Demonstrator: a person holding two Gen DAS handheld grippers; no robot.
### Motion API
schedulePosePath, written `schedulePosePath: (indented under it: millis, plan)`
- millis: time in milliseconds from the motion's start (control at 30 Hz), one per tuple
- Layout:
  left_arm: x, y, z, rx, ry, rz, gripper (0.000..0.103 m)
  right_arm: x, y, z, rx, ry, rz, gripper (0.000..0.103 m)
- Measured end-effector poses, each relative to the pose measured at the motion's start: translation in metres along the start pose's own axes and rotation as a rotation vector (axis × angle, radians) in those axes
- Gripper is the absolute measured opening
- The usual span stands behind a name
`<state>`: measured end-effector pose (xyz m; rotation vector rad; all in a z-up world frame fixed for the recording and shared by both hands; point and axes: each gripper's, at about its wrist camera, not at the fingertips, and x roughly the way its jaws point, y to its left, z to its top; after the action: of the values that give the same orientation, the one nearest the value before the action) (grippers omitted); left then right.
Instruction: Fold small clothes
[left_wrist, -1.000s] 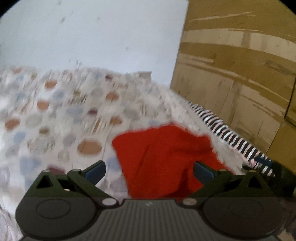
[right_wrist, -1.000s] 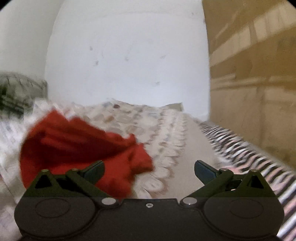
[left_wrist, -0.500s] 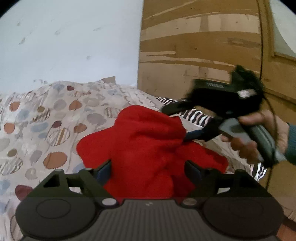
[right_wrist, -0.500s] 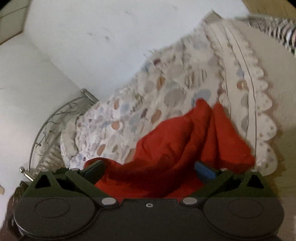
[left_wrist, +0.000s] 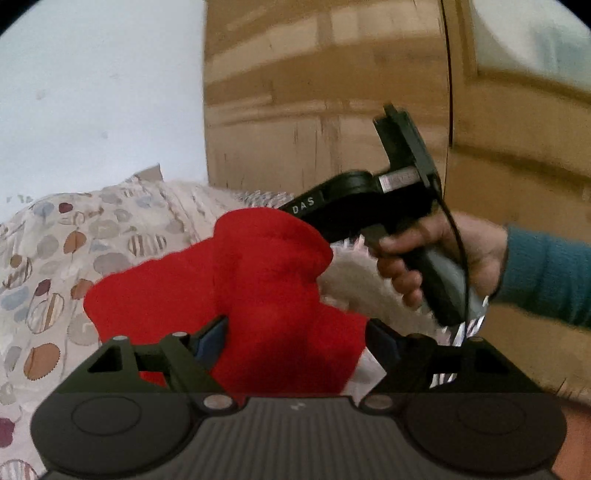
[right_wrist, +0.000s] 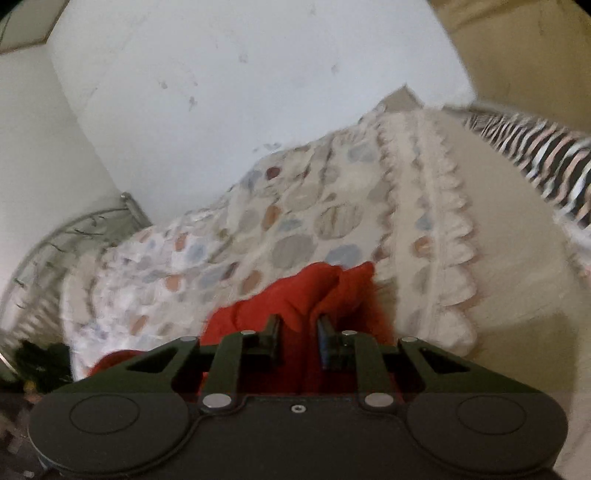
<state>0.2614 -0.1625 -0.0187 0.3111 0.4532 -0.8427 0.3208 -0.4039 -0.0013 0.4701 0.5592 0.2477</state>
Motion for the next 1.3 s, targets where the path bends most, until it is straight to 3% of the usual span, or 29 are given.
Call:
schedulePosePath:
  millis: [100, 200, 267, 400, 567, 667, 733, 800, 900, 933, 1067, 1200, 1300]
  plan:
    - [0.017, -0.018, -0.009, 0.125, 0.05, 0.065, 0.083, 0.007, -0.019, -0.015, -0.024, 0.031, -0.038, 0.021]
    - [0.012, -0.024, -0.015, 0.17, 0.027, 0.095, 0.086, 0.011, -0.031, -0.029, -0.028, 0.024, -0.013, 0.022]
    - [-0.001, -0.022, -0.015, 0.112, -0.029, 0.09, 0.094, 0.01, -0.033, -0.029, -0.017, 0.019, 0.005, 0.024]
    - [-0.031, 0.001, -0.014, -0.107, -0.111, 0.042, 0.102, 0.01, -0.023, -0.026, -0.056, 0.021, -0.013, 0.025]
    - [-0.064, 0.023, -0.018, -0.281, -0.072, 0.144, 0.102, 0.008, -0.012, -0.025, -0.092, 0.023, -0.055, 0.027]
    - [-0.077, 0.043, -0.027, -0.425, -0.021, 0.185, 0.102, 0.001, -0.005, -0.022, -0.107, 0.015, -0.098, 0.047]
    - [-0.082, 0.058, -0.036, -0.556, 0.063, 0.254, 0.102, -0.005, -0.001, -0.018, -0.113, 0.002, -0.118, 0.077]
    - [-0.087, 0.075, -0.048, -0.67, 0.129, 0.298, 0.102, -0.016, 0.003, -0.013, -0.088, -0.024, -0.122, 0.086]
    - [-0.101, 0.092, -0.064, -0.807, 0.116, 0.297, 0.102, -0.031, 0.017, -0.004, -0.075, -0.056, -0.137, 0.102]
    - [-0.106, 0.095, -0.068, -0.842, 0.118, 0.298, 0.102, -0.034, 0.024, -0.003, -0.082, -0.076, -0.143, 0.103]
    - [-0.12, 0.104, -0.076, -0.905, 0.115, 0.317, 0.102, -0.034, 0.06, 0.001, -0.147, -0.092, -0.162, 0.103]
    - [-0.124, 0.102, -0.074, -0.904, 0.12, 0.337, 0.102, -0.028, 0.097, -0.001, -0.23, -0.113, -0.112, 0.103]
    - [-0.123, 0.099, -0.07, -0.89, 0.114, 0.336, 0.102, -0.024, 0.119, -0.004, -0.313, -0.139, -0.126, 0.103]
